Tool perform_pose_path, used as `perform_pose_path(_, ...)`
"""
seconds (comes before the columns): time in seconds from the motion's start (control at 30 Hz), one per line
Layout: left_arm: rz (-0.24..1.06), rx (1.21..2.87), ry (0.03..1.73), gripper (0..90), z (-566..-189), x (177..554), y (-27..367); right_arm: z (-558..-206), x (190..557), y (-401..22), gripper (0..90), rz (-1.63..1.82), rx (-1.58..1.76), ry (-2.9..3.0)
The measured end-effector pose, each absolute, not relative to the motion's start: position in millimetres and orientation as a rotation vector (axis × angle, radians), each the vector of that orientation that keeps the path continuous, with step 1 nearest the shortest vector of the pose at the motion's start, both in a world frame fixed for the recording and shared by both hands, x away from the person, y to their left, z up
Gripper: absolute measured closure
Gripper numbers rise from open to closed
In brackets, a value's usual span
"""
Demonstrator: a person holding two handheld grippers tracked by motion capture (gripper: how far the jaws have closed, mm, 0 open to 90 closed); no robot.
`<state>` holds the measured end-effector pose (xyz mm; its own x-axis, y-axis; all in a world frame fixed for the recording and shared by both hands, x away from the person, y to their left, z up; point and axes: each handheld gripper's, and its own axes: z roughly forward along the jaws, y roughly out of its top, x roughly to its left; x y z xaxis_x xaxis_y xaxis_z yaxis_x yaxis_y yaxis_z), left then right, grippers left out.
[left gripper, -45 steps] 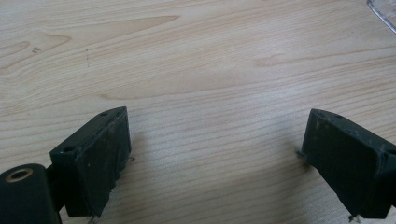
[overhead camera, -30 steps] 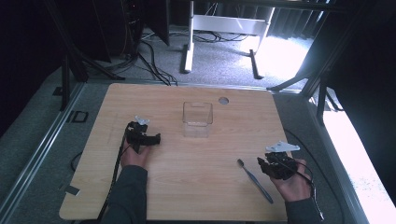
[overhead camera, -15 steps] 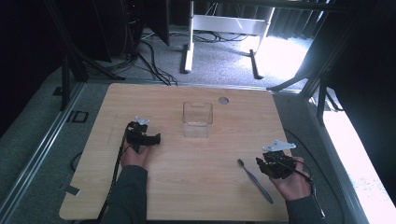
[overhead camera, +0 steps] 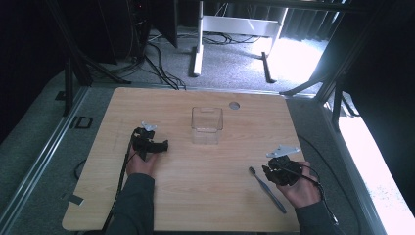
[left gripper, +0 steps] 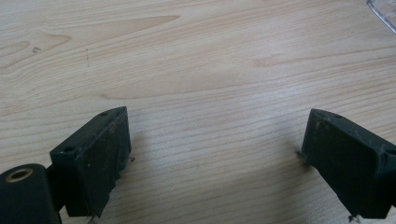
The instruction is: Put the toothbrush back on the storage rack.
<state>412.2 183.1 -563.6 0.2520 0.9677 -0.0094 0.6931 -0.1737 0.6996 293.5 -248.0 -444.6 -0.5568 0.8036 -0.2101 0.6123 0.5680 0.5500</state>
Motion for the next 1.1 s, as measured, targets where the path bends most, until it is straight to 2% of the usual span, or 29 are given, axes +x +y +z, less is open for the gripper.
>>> perform_pose_path(1.1, 0.604, 1.94, 1.506, 8.2, -563.6, 412.2, 183.1, -444.5, 301.8, -245.5, 69.3, 0.526, 1.131, 2.493)
